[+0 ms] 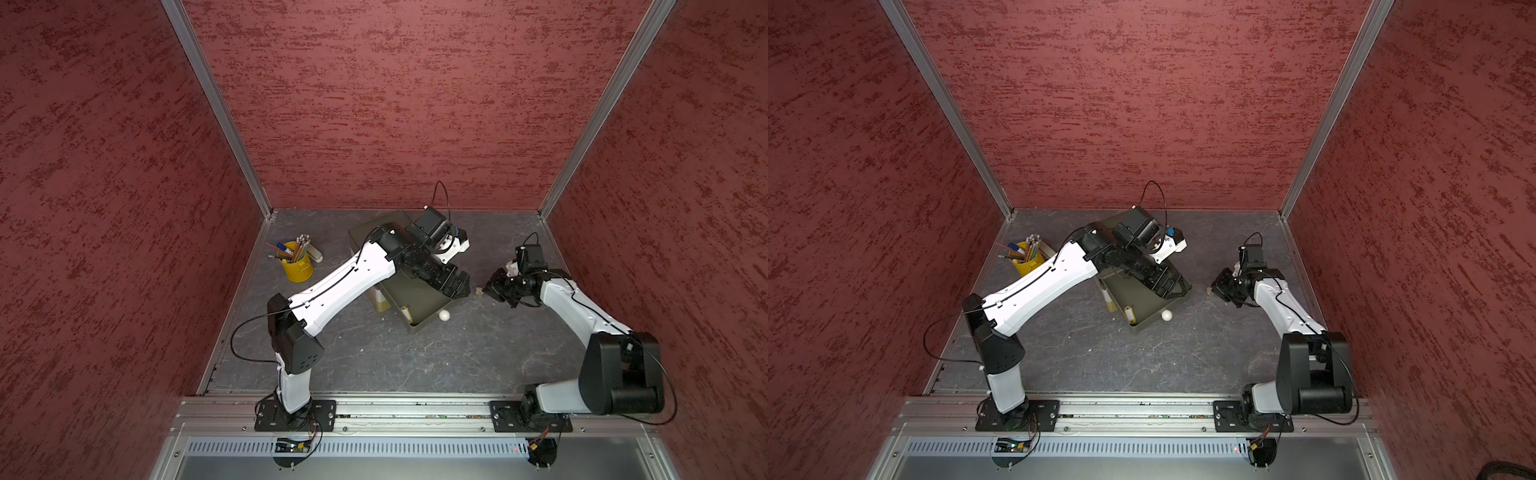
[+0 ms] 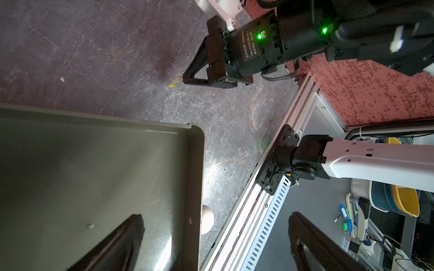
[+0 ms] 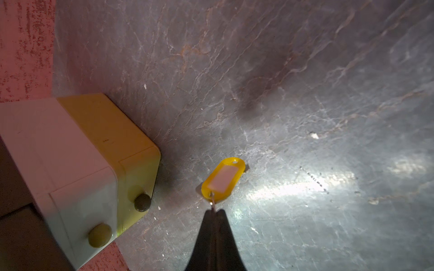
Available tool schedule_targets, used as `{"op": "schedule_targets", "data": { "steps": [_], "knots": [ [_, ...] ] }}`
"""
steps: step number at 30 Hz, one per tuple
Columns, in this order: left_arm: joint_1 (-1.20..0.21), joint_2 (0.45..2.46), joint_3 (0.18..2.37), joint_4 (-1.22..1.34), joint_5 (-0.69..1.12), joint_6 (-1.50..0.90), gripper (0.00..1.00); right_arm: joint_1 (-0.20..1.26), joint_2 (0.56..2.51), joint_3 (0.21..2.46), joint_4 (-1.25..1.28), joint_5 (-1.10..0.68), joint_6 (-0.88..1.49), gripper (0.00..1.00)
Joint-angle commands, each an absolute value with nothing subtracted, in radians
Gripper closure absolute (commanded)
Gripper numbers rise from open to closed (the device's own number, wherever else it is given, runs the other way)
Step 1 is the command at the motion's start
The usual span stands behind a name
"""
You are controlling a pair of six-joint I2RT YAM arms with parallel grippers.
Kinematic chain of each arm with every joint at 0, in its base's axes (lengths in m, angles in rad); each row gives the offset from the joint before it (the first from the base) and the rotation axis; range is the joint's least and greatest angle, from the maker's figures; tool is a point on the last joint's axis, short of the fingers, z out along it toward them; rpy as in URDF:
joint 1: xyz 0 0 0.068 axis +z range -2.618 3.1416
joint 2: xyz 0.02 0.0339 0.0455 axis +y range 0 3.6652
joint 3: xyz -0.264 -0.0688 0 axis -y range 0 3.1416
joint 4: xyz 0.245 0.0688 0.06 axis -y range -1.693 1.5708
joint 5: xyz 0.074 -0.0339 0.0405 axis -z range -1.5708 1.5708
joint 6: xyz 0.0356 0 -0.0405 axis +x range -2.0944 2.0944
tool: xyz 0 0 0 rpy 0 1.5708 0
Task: Take the keys out of the drawer
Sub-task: Place the key at the center of the board.
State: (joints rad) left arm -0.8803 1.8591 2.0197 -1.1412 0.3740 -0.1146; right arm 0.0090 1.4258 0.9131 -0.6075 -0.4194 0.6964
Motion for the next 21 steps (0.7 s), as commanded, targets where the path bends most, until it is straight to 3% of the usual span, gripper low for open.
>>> {"op": "schedule_targets", "data": {
  "steps": [1,21],
  "knots": [
    [-0.886,1.872,2.038,-1.147,0.362,-0.096,0.0,0.001,1.451,0.884,-0.561,-0.432,0.676,1.0],
    [-0.899,1.868,2.029,-1.143,0.336,-0.112,0.0,-0.011,1.554,0.813,-0.544,-0.419,0.622,1.0]
  ]
}}
